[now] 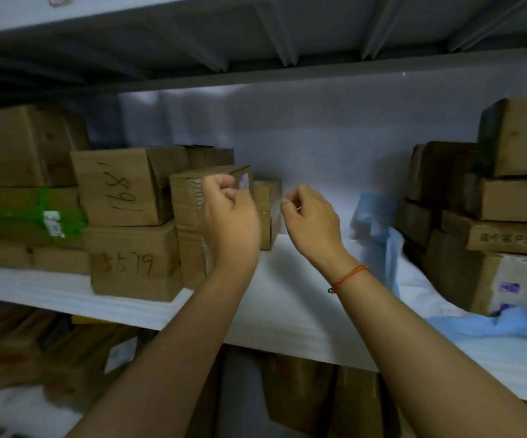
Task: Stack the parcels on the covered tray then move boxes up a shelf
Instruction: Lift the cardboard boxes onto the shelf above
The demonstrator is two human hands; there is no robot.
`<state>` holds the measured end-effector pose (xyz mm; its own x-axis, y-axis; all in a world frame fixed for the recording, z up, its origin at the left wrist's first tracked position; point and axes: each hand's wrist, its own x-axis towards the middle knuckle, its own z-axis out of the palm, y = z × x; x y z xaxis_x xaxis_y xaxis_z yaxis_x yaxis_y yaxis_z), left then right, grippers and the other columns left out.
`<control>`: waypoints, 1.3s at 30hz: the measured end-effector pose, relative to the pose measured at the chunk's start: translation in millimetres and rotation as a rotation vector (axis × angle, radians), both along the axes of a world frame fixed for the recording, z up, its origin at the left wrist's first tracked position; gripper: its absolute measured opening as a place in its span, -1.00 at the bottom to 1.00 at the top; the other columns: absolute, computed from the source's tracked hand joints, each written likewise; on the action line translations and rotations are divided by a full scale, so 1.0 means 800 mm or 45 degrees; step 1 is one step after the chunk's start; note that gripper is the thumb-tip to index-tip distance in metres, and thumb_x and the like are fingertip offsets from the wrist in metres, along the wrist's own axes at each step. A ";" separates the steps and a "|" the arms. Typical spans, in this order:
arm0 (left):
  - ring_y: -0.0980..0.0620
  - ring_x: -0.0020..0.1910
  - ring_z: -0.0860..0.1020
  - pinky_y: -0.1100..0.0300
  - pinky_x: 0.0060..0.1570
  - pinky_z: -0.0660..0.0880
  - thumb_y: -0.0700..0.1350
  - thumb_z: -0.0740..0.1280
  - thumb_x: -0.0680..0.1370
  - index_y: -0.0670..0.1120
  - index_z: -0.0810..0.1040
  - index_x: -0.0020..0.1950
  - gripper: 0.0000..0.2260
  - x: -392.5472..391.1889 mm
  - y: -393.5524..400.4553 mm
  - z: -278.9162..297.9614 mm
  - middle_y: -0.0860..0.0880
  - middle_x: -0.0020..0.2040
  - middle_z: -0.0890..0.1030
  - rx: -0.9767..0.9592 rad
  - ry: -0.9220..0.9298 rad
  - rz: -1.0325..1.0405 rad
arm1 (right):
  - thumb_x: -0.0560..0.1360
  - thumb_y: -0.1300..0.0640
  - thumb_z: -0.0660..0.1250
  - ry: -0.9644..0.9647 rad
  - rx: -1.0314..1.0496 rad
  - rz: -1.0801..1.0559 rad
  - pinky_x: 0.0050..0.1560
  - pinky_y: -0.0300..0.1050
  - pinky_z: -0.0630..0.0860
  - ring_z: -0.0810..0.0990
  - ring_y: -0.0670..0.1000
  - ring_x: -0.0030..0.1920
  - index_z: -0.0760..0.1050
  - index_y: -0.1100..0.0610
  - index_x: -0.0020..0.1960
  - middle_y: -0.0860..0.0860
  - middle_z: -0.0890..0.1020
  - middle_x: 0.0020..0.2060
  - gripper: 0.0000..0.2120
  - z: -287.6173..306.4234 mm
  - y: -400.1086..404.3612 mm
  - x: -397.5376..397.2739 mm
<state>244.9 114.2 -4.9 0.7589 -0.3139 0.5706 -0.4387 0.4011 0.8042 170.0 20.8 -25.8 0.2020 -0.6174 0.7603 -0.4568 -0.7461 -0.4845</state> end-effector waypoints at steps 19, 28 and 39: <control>-0.25 0.36 0.28 -0.12 0.27 0.37 0.44 0.34 0.28 0.12 0.15 0.48 -0.12 0.121 -0.057 0.017 -0.14 0.43 0.17 0.868 -0.302 0.479 | 0.61 0.02 0.13 0.382 0.498 0.467 0.03 0.02 0.48 0.54 0.15 0.03 0.44 0.15 0.02 0.11 0.59 0.03 -0.79 -0.024 -0.028 0.077; -0.21 0.30 0.29 -0.05 0.22 0.38 0.34 0.43 0.27 0.03 0.29 0.38 -0.22 0.097 -0.065 0.014 -0.15 0.35 0.22 0.736 -0.284 0.524 | 0.61 0.04 0.12 0.495 0.588 0.464 -0.05 -0.07 0.39 0.53 0.16 0.09 0.38 0.12 -0.01 0.10 0.56 0.07 -0.84 -0.050 -0.038 0.061; -0.15 0.29 0.31 0.13 0.04 0.32 0.28 0.45 0.27 0.04 0.36 0.27 -0.32 0.078 -0.025 0.033 -0.12 0.31 0.25 0.424 -0.229 0.369 | 0.61 -0.02 0.12 0.255 0.721 0.244 0.06 -0.03 0.38 0.52 0.21 0.14 0.36 0.08 -0.09 0.17 0.59 0.08 -0.81 -0.045 -0.012 0.047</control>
<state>307.1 94.5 21.4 0.7409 -0.2918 0.6050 -0.6383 -0.0255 0.7694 207.4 11.1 -61.9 0.4533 -0.8520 0.2620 -0.4634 -0.4764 -0.7472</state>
